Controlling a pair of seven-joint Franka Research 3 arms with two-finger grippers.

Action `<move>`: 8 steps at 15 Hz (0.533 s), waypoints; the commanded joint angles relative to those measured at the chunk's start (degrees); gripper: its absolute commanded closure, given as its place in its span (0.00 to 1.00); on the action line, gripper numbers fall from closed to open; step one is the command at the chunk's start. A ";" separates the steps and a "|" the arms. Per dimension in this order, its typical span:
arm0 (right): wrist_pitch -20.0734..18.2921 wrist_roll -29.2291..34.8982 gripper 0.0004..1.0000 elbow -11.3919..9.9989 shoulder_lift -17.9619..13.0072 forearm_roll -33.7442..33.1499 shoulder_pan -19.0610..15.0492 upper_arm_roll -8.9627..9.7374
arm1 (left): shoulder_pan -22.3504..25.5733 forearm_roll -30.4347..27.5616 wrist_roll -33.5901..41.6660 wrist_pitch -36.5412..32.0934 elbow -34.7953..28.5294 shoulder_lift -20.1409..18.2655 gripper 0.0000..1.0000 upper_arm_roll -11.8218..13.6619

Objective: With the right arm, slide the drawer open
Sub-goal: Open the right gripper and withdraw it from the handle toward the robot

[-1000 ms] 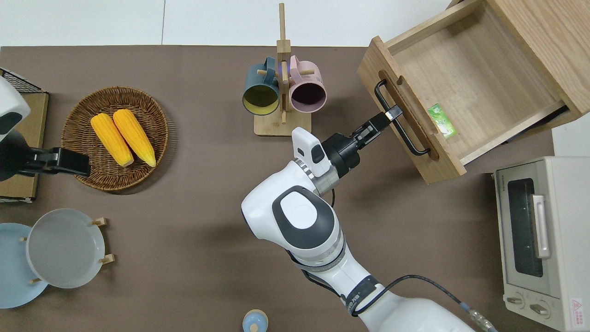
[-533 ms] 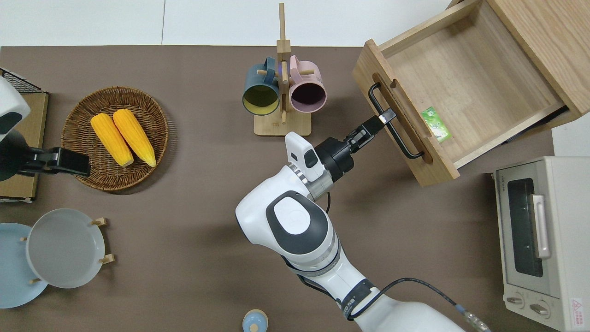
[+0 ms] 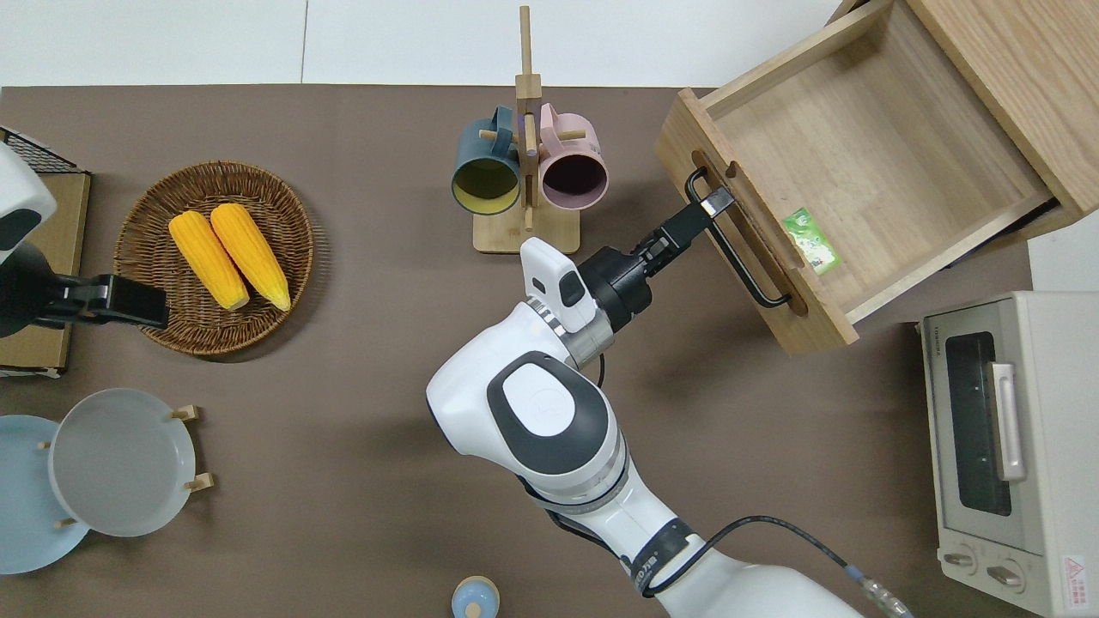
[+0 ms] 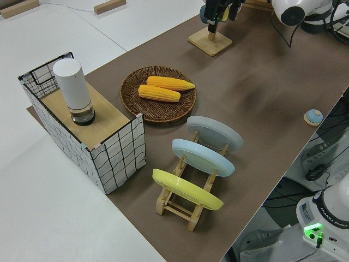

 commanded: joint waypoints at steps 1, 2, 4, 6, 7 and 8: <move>0.36 -1.38 0.01 1.73 0.49 0.67 0.50 -0.35 | 0.22 0.98 0.56 -1.13 1.49 0.65 0.01 -0.37; 0.36 -1.38 0.01 1.73 0.57 0.76 0.59 -0.35 | 0.22 0.98 0.56 -1.13 1.49 0.65 0.01 -0.37; 0.18 -1.20 0.01 1.73 0.57 0.76 0.59 -0.35 | 0.22 0.98 0.56 -1.13 1.49 0.65 0.01 -0.37; 0.01 -1.03 0.01 1.73 0.57 0.85 0.68 -0.35 | 0.22 0.98 0.56 -1.13 1.49 0.65 0.01 -0.37; -0.08 -0.68 0.01 1.73 0.49 0.94 0.77 -0.27 | 0.22 0.98 0.56 -1.13 1.40 0.65 0.01 -0.37; -0.08 -0.50 0.01 1.73 0.40 1.81 0.94 -0.27 | 0.22 0.98 0.56 -1.13 1.40 0.65 0.01 -0.37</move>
